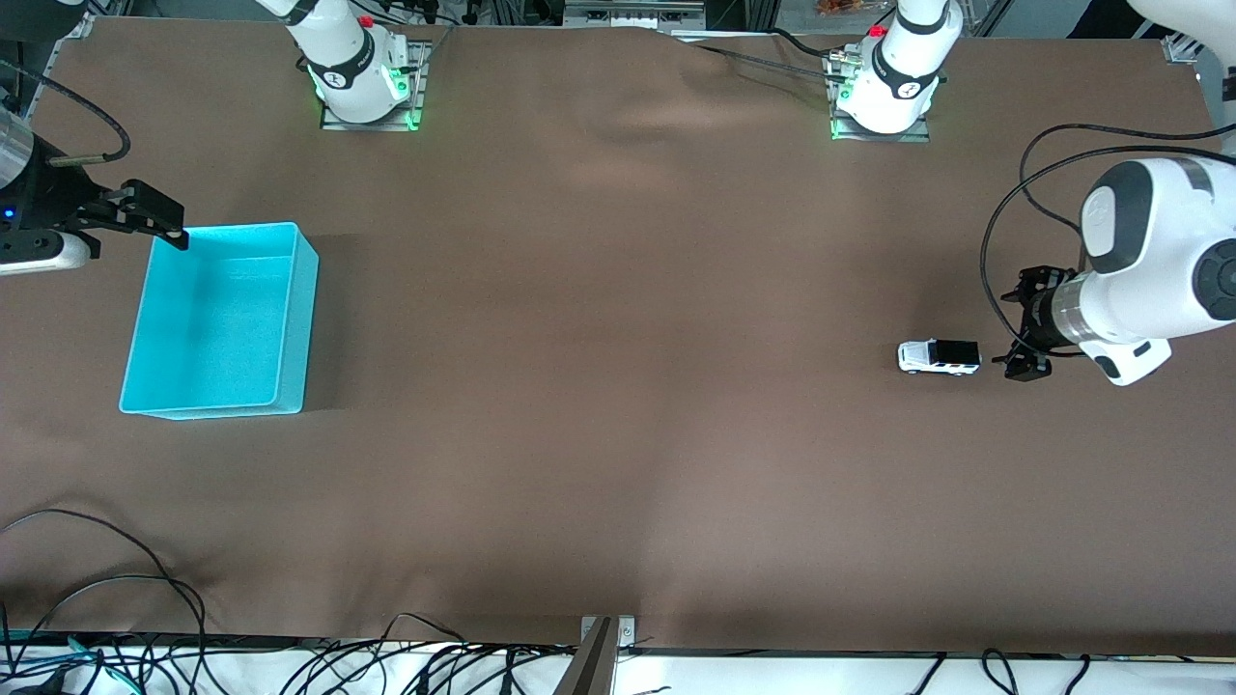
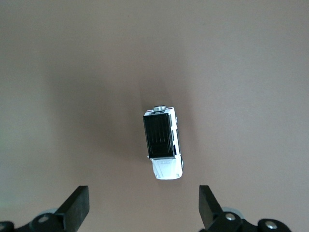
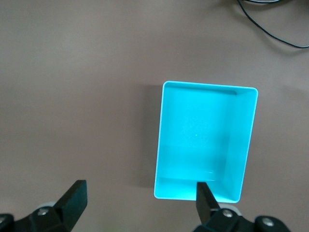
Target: Wind and store white jeep toy
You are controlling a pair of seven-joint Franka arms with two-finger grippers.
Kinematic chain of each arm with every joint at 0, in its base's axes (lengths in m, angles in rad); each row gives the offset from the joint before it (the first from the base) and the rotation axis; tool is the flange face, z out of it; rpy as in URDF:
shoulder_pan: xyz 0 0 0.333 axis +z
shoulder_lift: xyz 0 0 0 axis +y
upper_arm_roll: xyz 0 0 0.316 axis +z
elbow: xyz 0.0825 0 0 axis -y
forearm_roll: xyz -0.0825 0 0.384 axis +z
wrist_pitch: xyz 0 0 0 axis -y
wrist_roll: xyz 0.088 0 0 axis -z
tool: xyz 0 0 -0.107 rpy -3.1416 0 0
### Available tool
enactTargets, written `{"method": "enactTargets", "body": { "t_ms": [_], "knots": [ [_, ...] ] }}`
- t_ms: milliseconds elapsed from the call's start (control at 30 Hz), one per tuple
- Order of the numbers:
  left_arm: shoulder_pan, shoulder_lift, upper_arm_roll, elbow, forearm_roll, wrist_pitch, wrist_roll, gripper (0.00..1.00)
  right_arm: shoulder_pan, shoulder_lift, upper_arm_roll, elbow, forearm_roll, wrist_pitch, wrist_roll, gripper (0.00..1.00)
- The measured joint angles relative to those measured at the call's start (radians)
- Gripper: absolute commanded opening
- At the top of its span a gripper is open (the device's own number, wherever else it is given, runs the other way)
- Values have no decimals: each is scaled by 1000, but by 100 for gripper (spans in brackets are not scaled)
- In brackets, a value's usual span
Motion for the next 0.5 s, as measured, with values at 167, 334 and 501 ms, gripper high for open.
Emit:
{"method": "enactTargets", "body": {
  "t_ms": [167,334,501],
  "knots": [
    [2,2,0,-96,0,125,-31,100,0,0,0,0,0,2,0,100],
    [15,3,1,-184,0,263,-46,100,1,0,2,0,0,3,0,100],
    [35,14,1,-257,0,387,-53,100,2,0,3,0,0,3,0,100]
  ]
}}
